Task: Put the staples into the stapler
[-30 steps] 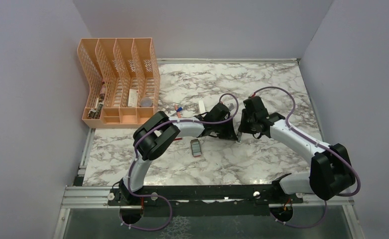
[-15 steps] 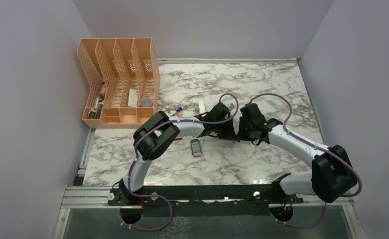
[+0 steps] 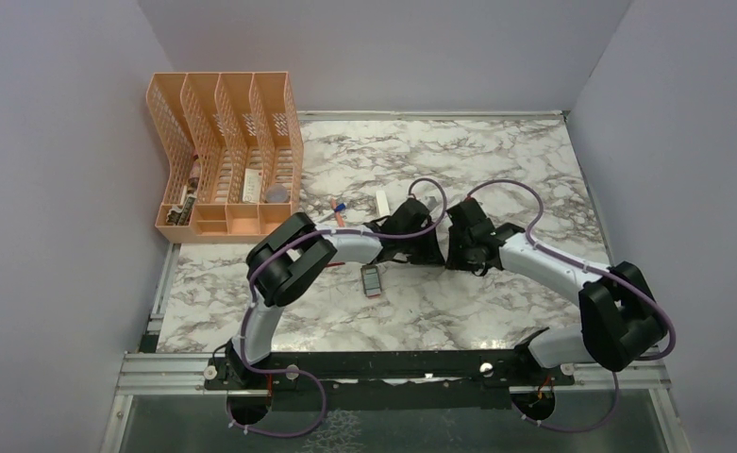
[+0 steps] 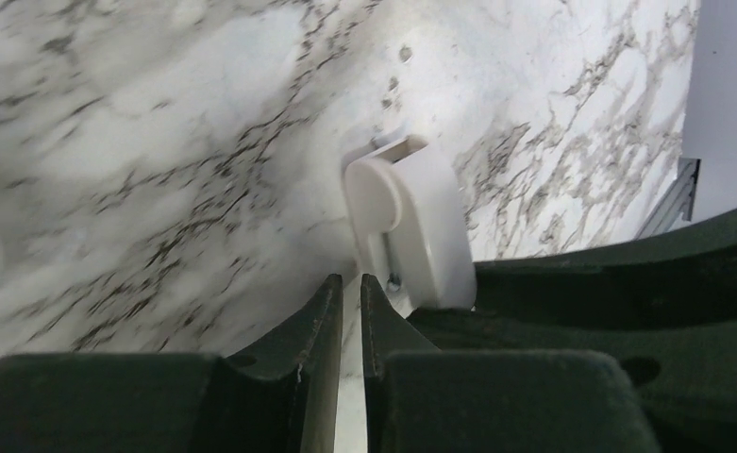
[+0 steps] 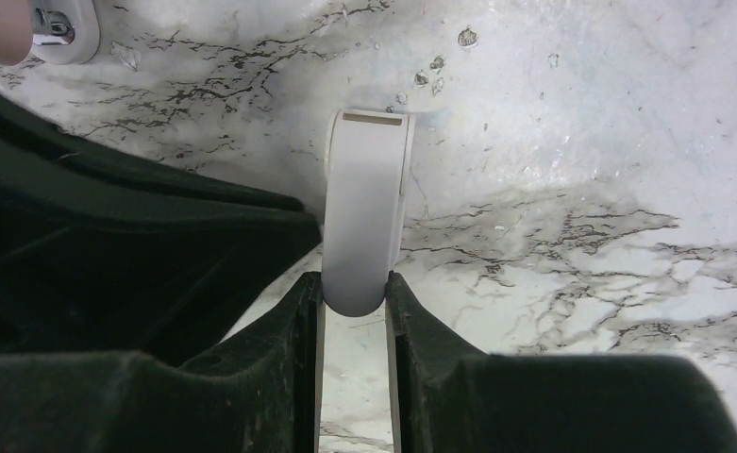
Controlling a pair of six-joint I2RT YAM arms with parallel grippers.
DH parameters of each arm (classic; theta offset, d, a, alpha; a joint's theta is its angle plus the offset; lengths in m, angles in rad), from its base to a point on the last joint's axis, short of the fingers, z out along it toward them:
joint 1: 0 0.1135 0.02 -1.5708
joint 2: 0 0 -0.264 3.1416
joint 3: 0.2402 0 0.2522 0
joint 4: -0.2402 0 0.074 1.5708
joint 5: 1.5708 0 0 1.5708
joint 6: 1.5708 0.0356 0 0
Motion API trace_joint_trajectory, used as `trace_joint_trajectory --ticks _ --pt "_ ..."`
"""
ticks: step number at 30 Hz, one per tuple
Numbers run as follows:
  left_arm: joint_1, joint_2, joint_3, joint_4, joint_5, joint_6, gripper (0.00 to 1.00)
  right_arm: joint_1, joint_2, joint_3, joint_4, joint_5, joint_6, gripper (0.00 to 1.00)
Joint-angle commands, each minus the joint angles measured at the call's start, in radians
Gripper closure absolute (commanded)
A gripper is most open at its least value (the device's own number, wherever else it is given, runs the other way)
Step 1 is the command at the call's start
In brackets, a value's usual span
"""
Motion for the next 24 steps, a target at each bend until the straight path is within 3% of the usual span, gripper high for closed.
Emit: trace_joint_trajectory --ticks 1,16,24 --pt "0.006 -0.101 -0.069 0.009 -0.106 0.026 0.86 0.003 0.075 -0.017 0.026 0.057 0.020 0.81" --pt "0.014 -0.200 -0.146 -0.031 -0.185 0.067 0.85 0.003 0.213 0.007 0.010 0.125 0.033 0.81" --pt "0.017 -0.219 -0.164 -0.034 -0.194 0.073 0.85 0.003 0.179 0.064 -0.023 0.138 0.029 0.76"
